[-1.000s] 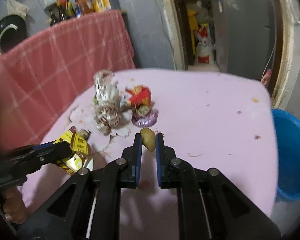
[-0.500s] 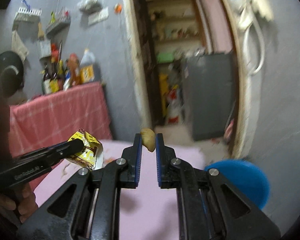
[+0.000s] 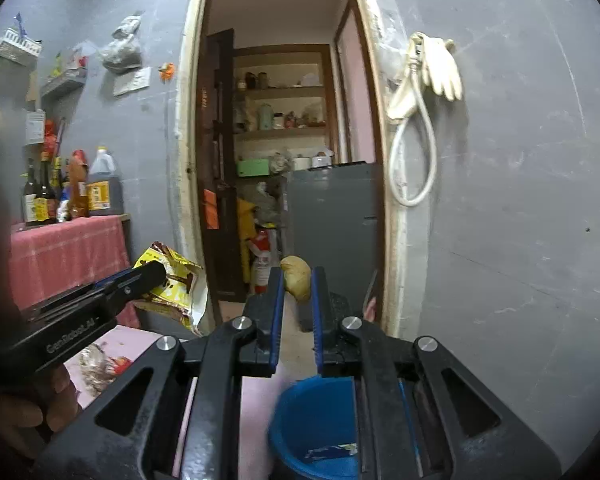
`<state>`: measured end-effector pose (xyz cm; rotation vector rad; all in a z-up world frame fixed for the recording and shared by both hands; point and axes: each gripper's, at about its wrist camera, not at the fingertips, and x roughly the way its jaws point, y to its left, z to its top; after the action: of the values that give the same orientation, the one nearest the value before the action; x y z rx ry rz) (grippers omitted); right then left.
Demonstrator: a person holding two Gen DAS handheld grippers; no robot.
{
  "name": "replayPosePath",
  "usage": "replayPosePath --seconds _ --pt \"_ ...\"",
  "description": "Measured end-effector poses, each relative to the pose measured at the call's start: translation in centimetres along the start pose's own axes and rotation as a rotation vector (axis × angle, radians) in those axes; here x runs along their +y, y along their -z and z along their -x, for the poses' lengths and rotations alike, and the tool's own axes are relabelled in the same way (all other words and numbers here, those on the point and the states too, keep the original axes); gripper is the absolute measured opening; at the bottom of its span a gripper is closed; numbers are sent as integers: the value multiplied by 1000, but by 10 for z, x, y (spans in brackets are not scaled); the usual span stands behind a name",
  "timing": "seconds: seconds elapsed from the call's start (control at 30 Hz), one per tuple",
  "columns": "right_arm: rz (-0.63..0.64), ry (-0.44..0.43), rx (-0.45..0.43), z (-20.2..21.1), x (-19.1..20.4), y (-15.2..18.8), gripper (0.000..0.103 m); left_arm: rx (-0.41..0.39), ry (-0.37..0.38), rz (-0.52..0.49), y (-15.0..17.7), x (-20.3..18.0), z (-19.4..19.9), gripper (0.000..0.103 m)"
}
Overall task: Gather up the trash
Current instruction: 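Carry the chip bag and nut over the blue bucket and release them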
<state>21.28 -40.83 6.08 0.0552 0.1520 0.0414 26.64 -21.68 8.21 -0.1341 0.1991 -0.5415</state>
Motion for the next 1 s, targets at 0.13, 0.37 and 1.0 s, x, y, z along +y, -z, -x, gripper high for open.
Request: replayPosePath --seconds 0.13,0.37,1.0 --pt "-18 33 36 -9 -21 8 13 45 8 -4 7 -11 -28 12" --pt "-109 54 174 -37 -52 40 13 242 7 27 31 -20 -80 12" --pt "-208 72 374 -88 -80 93 15 516 -19 128 92 -3 -155 20"
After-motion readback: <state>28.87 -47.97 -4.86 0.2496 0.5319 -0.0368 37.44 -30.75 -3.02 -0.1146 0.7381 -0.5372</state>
